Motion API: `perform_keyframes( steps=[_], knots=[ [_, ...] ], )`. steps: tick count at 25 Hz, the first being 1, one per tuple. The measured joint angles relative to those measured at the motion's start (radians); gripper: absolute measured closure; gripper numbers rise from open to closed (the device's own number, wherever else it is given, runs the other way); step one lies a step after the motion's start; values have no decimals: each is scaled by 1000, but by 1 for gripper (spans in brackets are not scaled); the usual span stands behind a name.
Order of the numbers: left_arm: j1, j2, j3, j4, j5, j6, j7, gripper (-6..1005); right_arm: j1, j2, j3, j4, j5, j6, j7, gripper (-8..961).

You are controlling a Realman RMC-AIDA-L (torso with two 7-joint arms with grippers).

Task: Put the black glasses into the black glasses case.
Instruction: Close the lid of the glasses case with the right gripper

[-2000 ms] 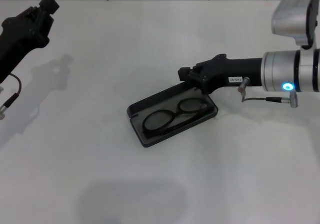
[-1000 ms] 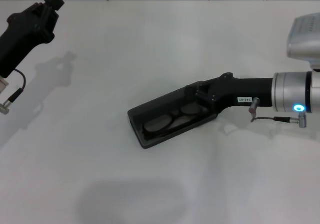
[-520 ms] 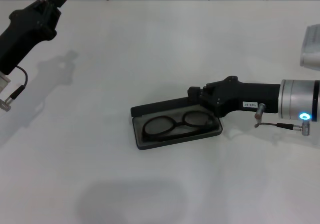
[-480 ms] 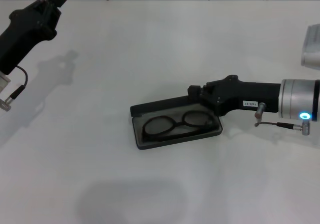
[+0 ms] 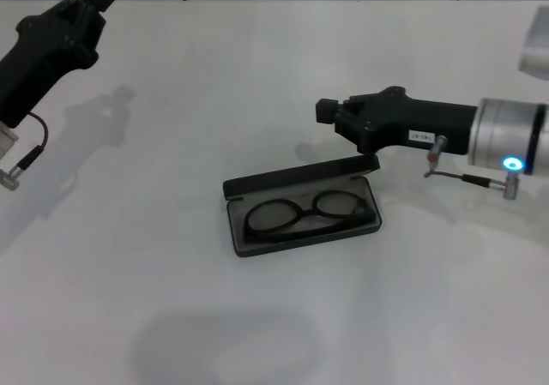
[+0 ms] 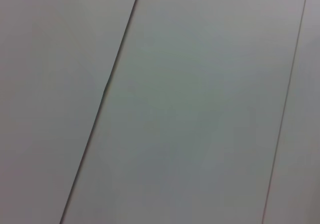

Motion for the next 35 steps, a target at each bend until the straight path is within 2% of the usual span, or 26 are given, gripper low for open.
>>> perform_keyframes(
  steps=[5, 10, 11, 14, 15, 17, 20, 23, 26, 35],
  knots=[
    [1, -1, 0, 0, 0, 0, 0, 951, 33, -1, -52, 3, -1, 12, 32, 936],
    [4, -1, 0, 0, 0, 3, -2, 951, 38, -16, -40, 3, -8, -118, 37, 936],
    [4, -1, 0, 0, 0, 5, -3, 951, 42, -34, -24, 3, -26, -224, 41, 936],
    [3, -1, 0, 0, 0, 13, -7, 950, 56, -67, -15, 10, -82, -331, 61, 936],
    [3, 0, 0, 0, 0, 17, -9, 950, 56, -67, -15, 10, -82, -331, 61, 936],
    [4, 3, 0, 0, 0, 23, -13, 950, 74, -98, 14, 41, -188, -456, 82, 936],
    [6, 5, 0, 0, 0, 25, -18, 949, 82, -106, 59, 70, -283, -513, 104, 936],
    [7, 5, 0, 0, 0, 25, -19, 949, 87, -96, 97, 77, -399, -502, 141, 936],
    [6, 2, 0, 0, 0, 26, -19, 948, 94, -70, 108, 79, -493, -456, 170, 936],
    [9, 1, 0, 0, 0, 26, -20, 947, 104, -25, 108, 86, -569, -373, 213, 936]
  ],
)
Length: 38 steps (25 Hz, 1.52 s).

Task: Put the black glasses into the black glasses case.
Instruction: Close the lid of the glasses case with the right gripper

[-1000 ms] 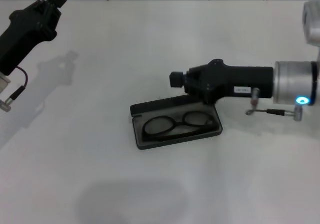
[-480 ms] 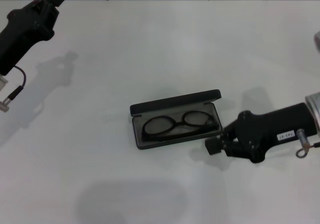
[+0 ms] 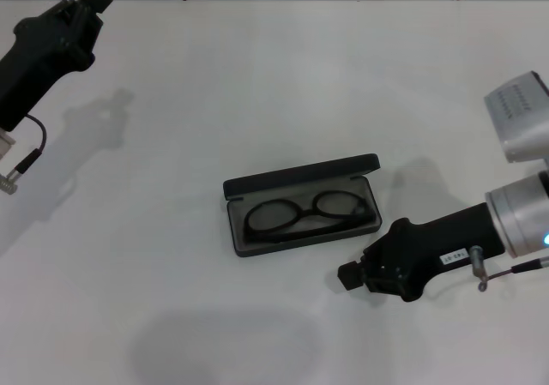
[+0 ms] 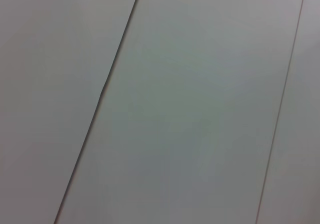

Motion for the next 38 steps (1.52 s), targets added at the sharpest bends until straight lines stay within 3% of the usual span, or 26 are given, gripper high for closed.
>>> perform_keyframes(
  steps=[5, 14, 23, 30, 38],
  knots=[
    [0, -2, 1, 0, 0, 0, 2, 947, 2, 16, 0, 2, 1, 40, 0, 936],
    [-4, -3, 2, 0, 0, 0, 1, 945, 2, 24, -5, 4, 26, 132, 12, 936],
    [-9, -4, 2, 0, 1, 0, 0, 944, 15, 25, -18, 7, 41, 206, 33, 936],
    [-15, -4, 2, 0, 2, -2, -1, 943, 45, 25, -117, 17, 114, 284, 39, 936],
    [-20, -4, 2, 0, 2, -7, 1, 942, 55, 19, -116, 18, 117, 303, 54, 935]
  ],
)
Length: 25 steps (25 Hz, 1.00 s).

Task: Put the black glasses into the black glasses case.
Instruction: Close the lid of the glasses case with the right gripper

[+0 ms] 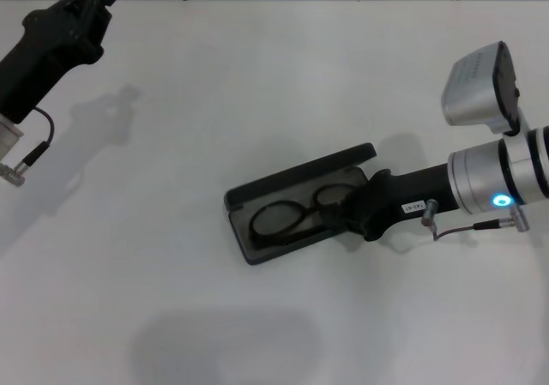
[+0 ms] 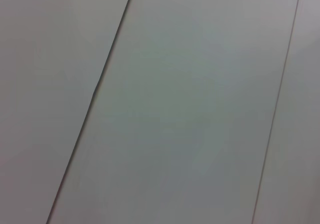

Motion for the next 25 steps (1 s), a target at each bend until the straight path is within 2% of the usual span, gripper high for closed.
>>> perform_keyframes(
  steps=[14, 17, 22, 25],
  knots=[
    [0, 2, 0, 0, 0, -1, 1, 940, -5, -42, 53, -5, -12, -32, 8, 935],
    [2, 2, -1, 0, 0, 3, 0, 940, -11, -60, 80, -11, -13, -77, 2, 935],
    [5, 2, -1, 0, -1, 5, -1, 939, -35, -112, 258, -13, -13, -303, -34, 935],
    [7, 1, -2, 0, -2, 6, 1, 939, -53, -118, 397, -10, -12, -415, -52, 935]
  ],
)
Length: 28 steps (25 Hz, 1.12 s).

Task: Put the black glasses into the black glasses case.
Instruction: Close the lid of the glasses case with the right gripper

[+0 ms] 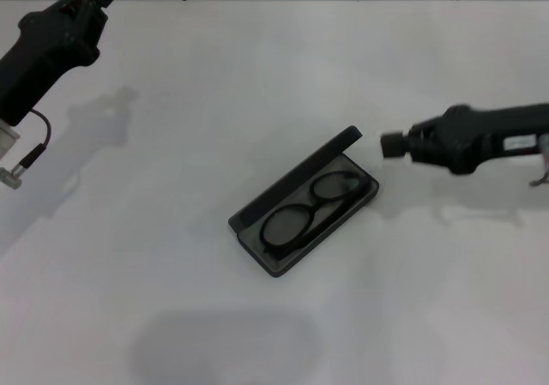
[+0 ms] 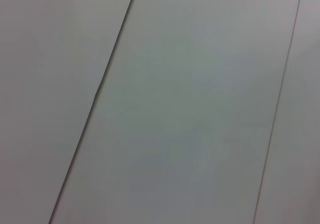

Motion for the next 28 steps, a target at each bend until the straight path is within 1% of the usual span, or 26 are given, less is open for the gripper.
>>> perform_keyframes(
  steps=[2, 3, 4, 5, 6, 7, 8, 10, 12, 13, 14, 15, 16, 17, 18, 20, 21, 22, 28],
  knots=[
    [0, 0, 1, 0, 0, 0, 2, 938, -5, 10, 61, 9, 4, -34, -8, 935],
    [0, 0, 1, 0, 0, 0, 3, 938, -6, 21, 84, 15, 7, -36, -9, 935],
    [0, -1, 1, 0, 0, 0, 4, 938, -7, 39, 109, 21, 9, -29, -12, 935],
    [0, -1, 2, 0, 0, 1, 5, 938, -8, 51, 117, 25, 10, -22, -15, 935],
    [0, -1, 2, 0, 0, 1, 5, 938, -10, 84, 133, 31, 11, 19, -32, 935],
    [-1, -1, 2, 0, 0, 1, 6, 938, -11, 104, 132, 42, 18, 60, -56, 935],
    [-3, -2, 2, -1, 0, -1, 7, 938, -11, 119, 117, 62, 34, 102, -86, 935],
    [-9, -8, 2, -3, 4, -3, 12, 937, 21, 124, 26, 154, 139, 173, -173, 935],
    [-14, -12, 2, -4, 9, -4, 17, 937, 64, 124, -136, 259, 307, 218, -272, 935],
    [-14, -13, 2, -4, 10, -4, 17, 937, 77, 125, -246, 290, 434, 244, -318, 935],
    [-14, -13, 2, -5, 11, -4, 18, 937, 72, 124, -335, 292, 542, 269, -342, 935],
    [-13, -13, 2, -5, 12, -4, 18, 937, 66, 125, -386, 286, 588, 285, -352, 935],
    [-13, -13, 2, -5, 12, -3, 17, 937, 53, 125, -456, 252, 670, 319, -359, 935],
    [-10, -13, 1, -5, 13, -2, 16, 936, 44, 125, -495, 218, 705, 345, -361, 935],
    [-8, -13, 1, -5, 13, 0, 15, 936, 39, 125, -525, 177, 741, 375, -361, 935],
    [-8, -13, 1, -5, 13, 0, 15, 936, 43, 125, -550, 140, 747, 411, -355, 935],
    [-10, -13, 2, -6, 13, 1, 16, 936, 60, 125, -569, 136, 752, 428, -350, 935],
    [-11, -14, 2, -6, 13, 1, 16, 936, 60, 125, -569, 136, 752, 428, -350, 935],
    [-10, -15, 2, -6, 14, 1, 13, 935, 115, 126, -621, 119, 763, 496, -329, 935]
  ],
)
